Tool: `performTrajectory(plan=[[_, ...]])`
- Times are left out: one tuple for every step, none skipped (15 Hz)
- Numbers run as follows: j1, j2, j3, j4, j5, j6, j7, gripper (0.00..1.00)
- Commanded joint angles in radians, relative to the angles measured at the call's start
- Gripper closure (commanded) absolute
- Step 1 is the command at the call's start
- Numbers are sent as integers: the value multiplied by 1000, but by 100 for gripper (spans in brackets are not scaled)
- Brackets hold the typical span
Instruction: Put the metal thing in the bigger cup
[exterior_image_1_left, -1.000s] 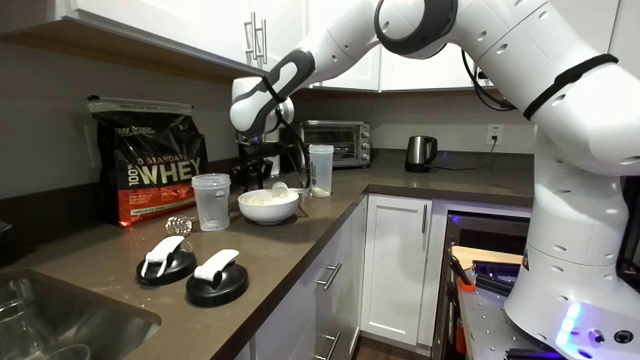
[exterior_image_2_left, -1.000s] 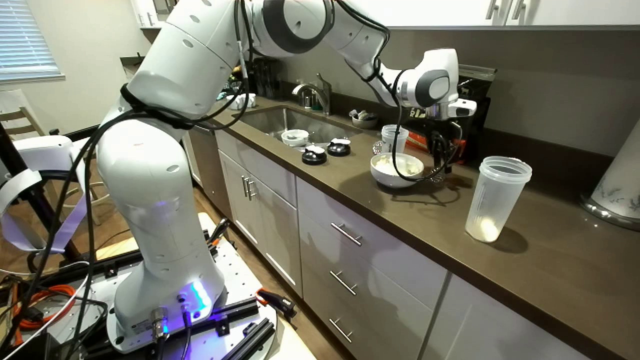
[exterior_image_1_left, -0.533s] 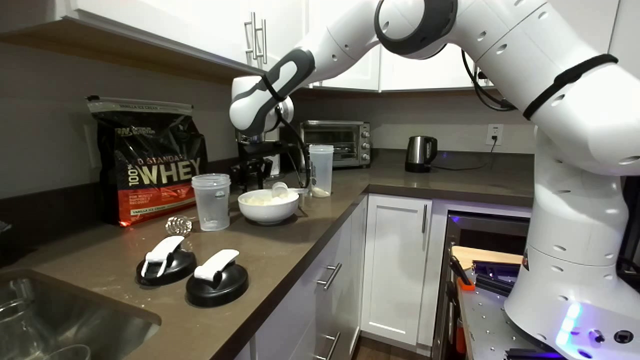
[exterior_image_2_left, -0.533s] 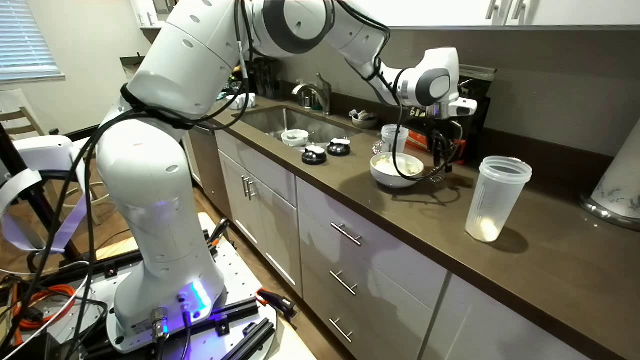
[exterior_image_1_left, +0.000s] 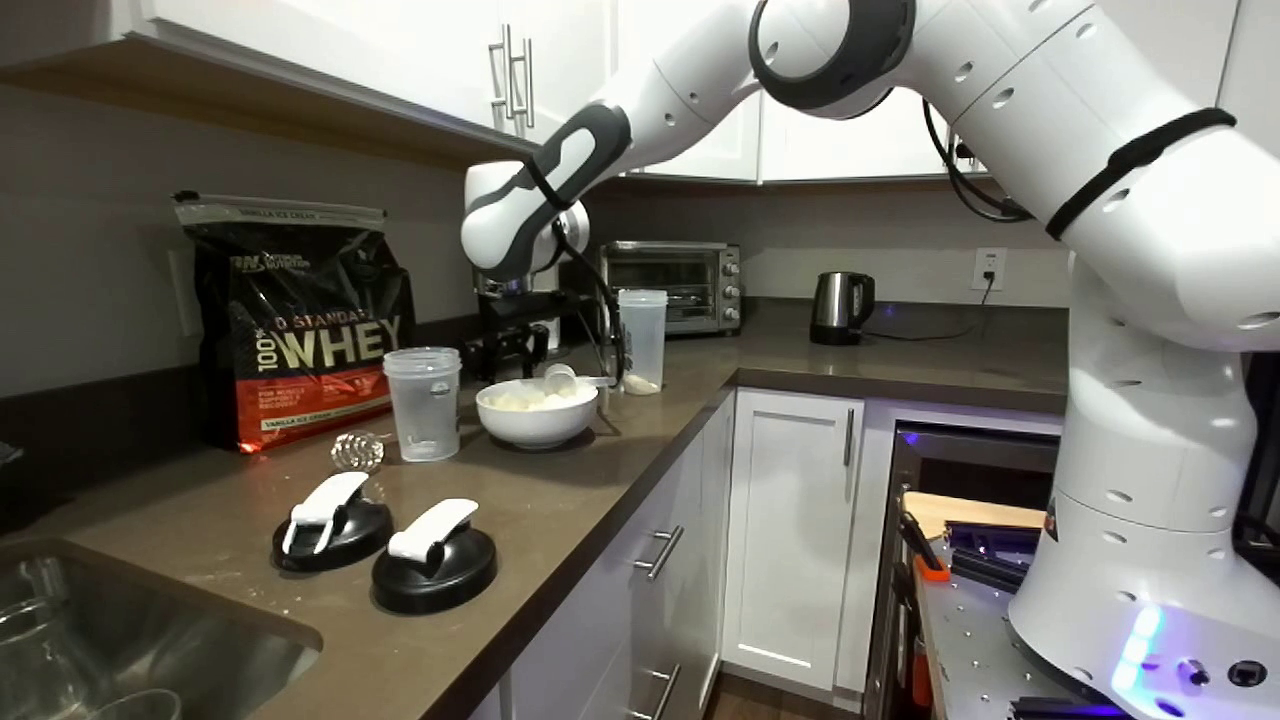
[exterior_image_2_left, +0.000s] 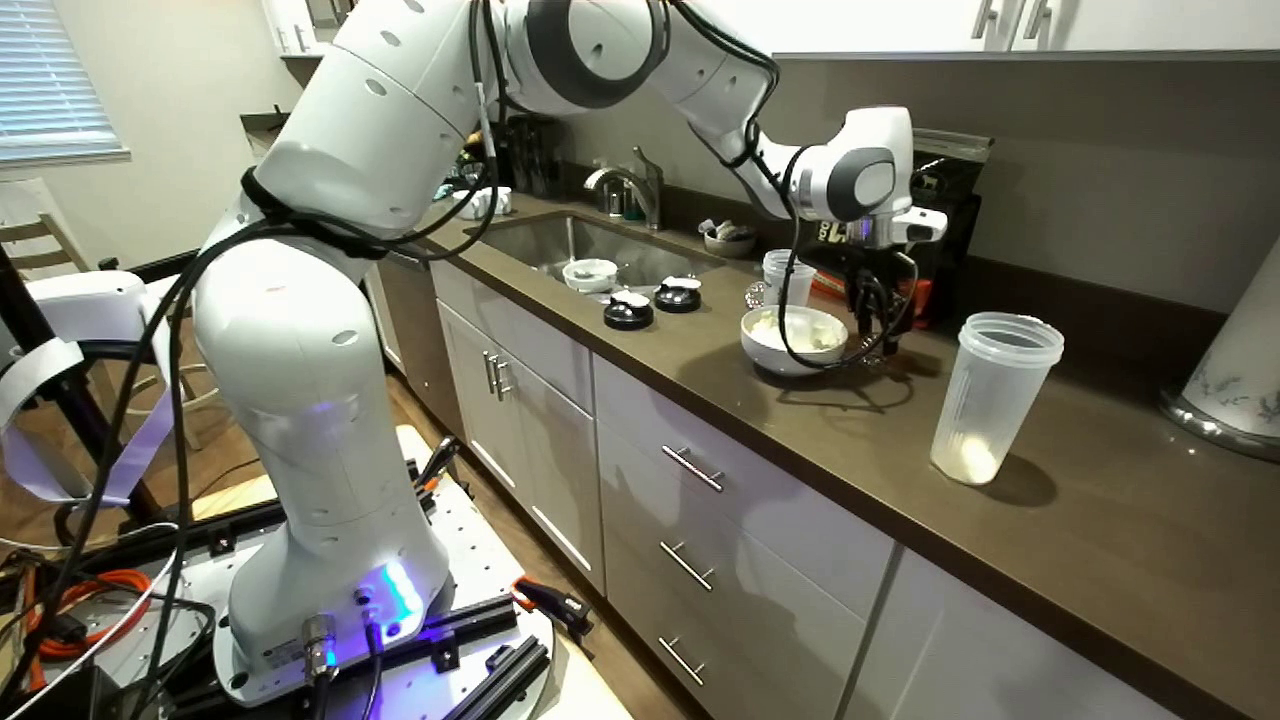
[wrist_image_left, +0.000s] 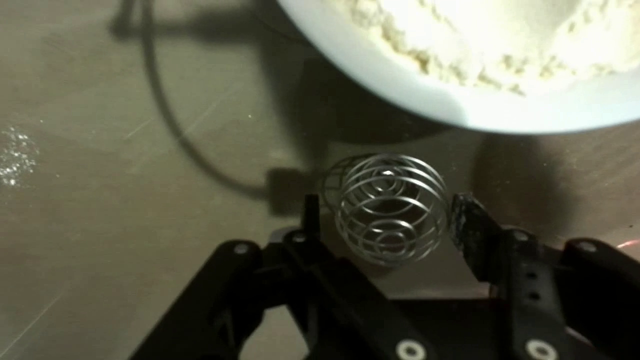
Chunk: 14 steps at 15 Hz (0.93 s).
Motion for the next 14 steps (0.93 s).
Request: performTrajectory(plan=[[-11,-15,10,-23,26,-7,-11,48],[-12,-15,10,-21,27,-10,-11,49],[-13,-13,10,-15,27,-14,-12,47],[-13,-11,10,-12,27,-14,-12,42],[-14,-11,9,-10,27,-14,-12,41],[-15,-10,9,-7,27,-15,-13,40],[-16,-10,9,-5,27,-16,-13,39],[-17,-11,8,-4,27,-17,-14,40],[-19,-13,8,-4,27,-18,-16,40],[-20,-16,7,-3,26,-17,-17,44],[-21,-19,6,-3,27,-17,-17,47],[-23,-21,6,-2,27,-15,-17,52],[-24,-25,6,-2,28,-14,-18,49],[-25,-27,6,-3,28,-13,-18,50]])
